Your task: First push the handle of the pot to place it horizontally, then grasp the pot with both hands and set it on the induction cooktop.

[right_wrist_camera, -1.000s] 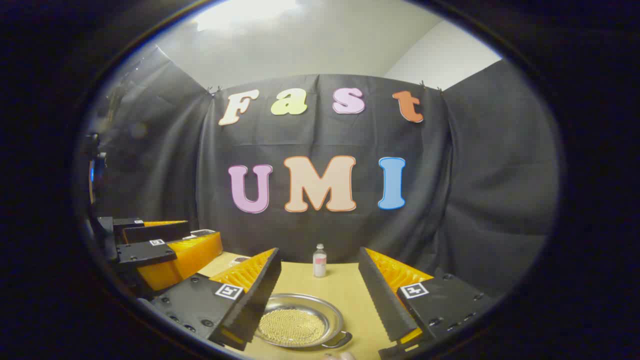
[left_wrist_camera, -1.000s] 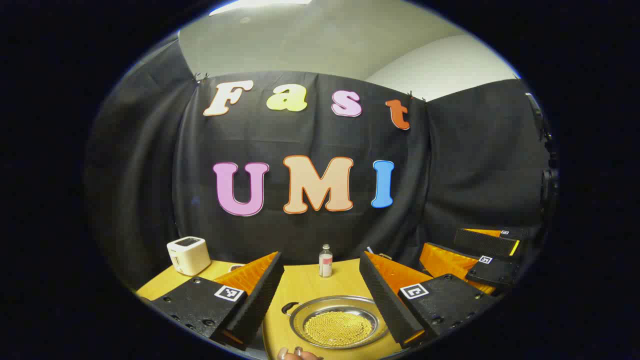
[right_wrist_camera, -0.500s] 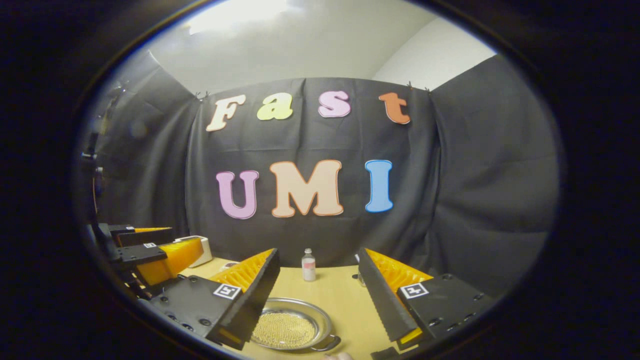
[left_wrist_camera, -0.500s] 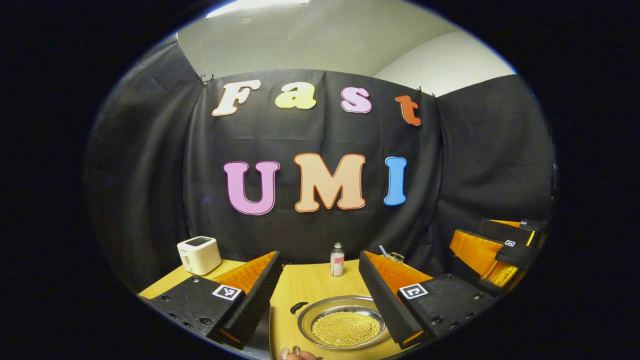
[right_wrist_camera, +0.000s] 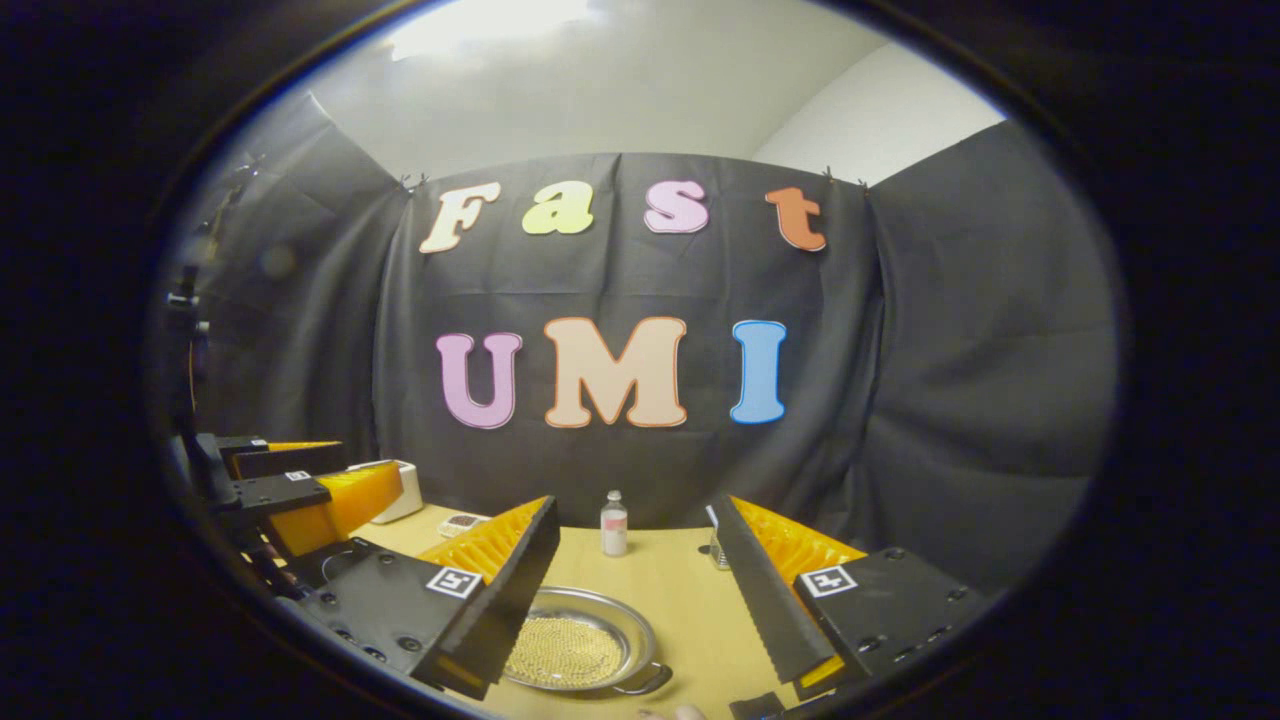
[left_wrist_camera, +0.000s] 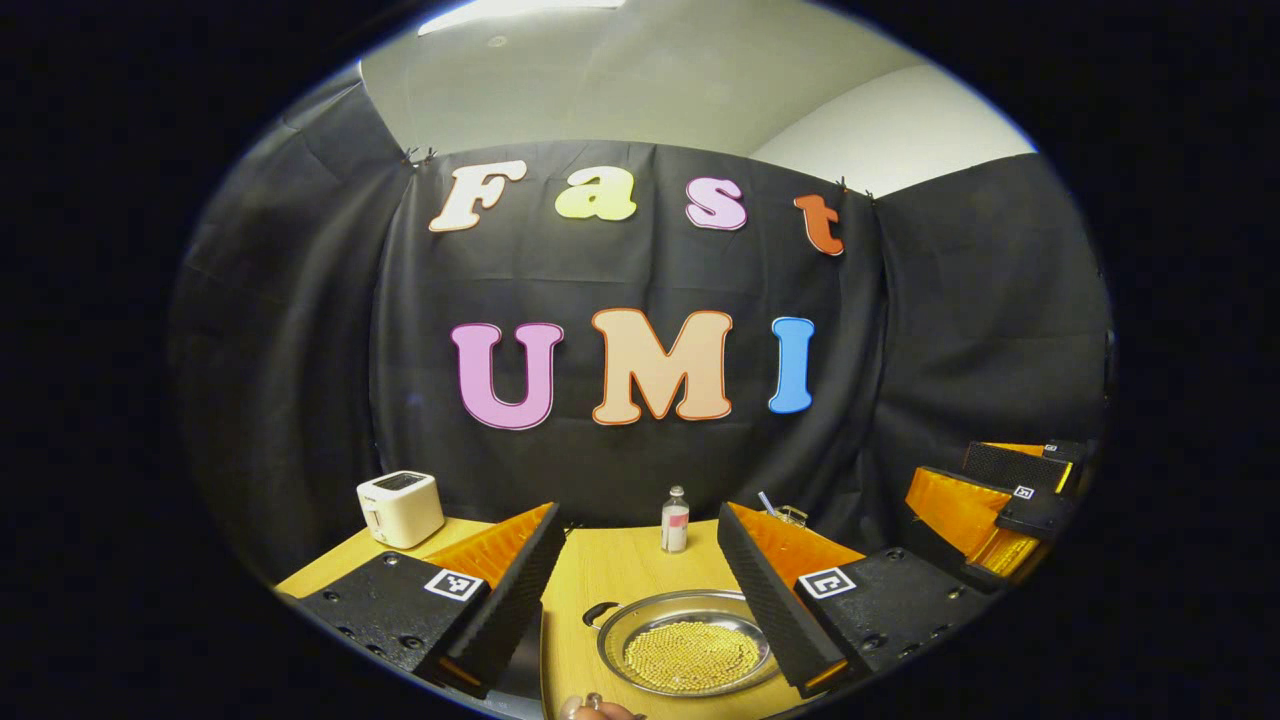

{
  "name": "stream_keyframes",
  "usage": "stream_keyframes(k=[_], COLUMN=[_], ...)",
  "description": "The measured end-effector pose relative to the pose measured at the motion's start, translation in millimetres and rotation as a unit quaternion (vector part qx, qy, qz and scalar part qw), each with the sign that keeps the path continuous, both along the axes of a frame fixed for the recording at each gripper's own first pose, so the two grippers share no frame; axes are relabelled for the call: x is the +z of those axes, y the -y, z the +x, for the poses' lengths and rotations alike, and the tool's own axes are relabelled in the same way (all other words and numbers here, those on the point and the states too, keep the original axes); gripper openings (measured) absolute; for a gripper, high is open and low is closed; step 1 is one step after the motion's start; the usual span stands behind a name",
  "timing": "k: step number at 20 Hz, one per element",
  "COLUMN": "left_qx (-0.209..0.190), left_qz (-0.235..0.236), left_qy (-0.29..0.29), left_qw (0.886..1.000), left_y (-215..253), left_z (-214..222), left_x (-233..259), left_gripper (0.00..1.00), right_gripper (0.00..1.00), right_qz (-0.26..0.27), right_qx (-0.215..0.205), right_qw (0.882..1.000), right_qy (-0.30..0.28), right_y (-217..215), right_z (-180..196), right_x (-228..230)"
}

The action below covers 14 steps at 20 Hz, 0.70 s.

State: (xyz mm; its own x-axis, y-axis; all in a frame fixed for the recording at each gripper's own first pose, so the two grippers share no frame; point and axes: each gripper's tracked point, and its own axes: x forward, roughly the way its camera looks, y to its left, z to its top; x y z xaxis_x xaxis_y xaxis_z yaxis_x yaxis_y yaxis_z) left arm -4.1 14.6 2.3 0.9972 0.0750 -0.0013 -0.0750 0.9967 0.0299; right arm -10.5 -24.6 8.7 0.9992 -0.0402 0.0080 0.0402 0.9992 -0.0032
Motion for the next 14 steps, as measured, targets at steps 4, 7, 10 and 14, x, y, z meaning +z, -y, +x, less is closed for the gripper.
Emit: stream_keyframes(k=[4,7,10,14], left_qx=[-0.005,-0.009,-0.01,-0.007], left_qz=[0.006,0.006,0.006,0.001], left_qy=[-0.004,-0.007,-0.015,-0.027], left_qw=[1.0,1.0,1.0,1.0], left_y=[2,2,2,1], left_z=[-3,-5,-7,-9], left_x=[-2,-5,-11,-21], left_gripper=[0.99,0.99,0.99,0.99], right_gripper=[0.99,0.98,0.87,0.55], right_qz=[-0.003,0.0,0.002,0.012], right_qx=[-0.003,-0.007,-0.016,-0.018], right_qw=[1.0,1.0,0.999,0.996], right_qy=[-0.005,-0.015,-0.031,-0.082], right_y=[-1,2,10,18], right_z=[-4,-6,-7,-8], right_x=[-5,-12,-25,-55])
